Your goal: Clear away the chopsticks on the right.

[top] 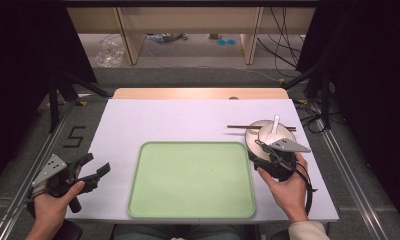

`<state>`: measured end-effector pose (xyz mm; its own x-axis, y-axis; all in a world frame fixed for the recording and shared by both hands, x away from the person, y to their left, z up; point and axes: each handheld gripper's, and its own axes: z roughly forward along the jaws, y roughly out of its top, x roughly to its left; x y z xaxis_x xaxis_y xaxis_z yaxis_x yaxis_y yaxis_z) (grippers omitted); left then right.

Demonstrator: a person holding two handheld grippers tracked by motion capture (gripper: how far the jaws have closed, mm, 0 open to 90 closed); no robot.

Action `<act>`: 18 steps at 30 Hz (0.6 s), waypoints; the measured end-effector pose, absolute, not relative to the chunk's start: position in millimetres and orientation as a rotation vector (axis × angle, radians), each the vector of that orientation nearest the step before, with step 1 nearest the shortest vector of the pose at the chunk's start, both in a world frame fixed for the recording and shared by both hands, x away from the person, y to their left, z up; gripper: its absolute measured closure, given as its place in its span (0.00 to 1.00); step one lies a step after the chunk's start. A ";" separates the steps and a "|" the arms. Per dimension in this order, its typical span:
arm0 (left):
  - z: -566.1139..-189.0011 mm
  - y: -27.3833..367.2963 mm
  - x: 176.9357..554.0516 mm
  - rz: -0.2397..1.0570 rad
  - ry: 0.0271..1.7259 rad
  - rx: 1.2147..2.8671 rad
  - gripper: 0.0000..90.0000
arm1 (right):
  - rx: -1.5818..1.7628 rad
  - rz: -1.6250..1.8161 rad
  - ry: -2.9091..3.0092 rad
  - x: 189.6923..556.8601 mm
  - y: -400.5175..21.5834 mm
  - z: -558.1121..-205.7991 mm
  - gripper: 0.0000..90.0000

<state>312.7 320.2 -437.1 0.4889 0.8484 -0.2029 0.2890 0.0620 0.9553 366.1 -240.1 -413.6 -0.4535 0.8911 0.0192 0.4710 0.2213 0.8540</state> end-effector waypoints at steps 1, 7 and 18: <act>-437.1 320.4 312.6 0.567 1.039 1.499 0.22 | 1.250 1.170 2.013 367.8 -238.3 -414.4 0.47; -437.4 321.2 312.7 0.566 1.040 1.500 0.22 | 1.214 1.151 2.002 375.1 -231.9 -411.9 0.47; -437.7 321.2 312.7 0.561 1.053 1.496 0.22 | 1.232 0.904 2.117 415.9 -212.8 -388.5 0.93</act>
<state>312.7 321.2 -437.7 0.4802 0.8511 -0.2121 0.2988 0.0686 0.9518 415.9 -212.8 -388.5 -0.4476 0.8880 -0.1059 0.5374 0.3617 0.7618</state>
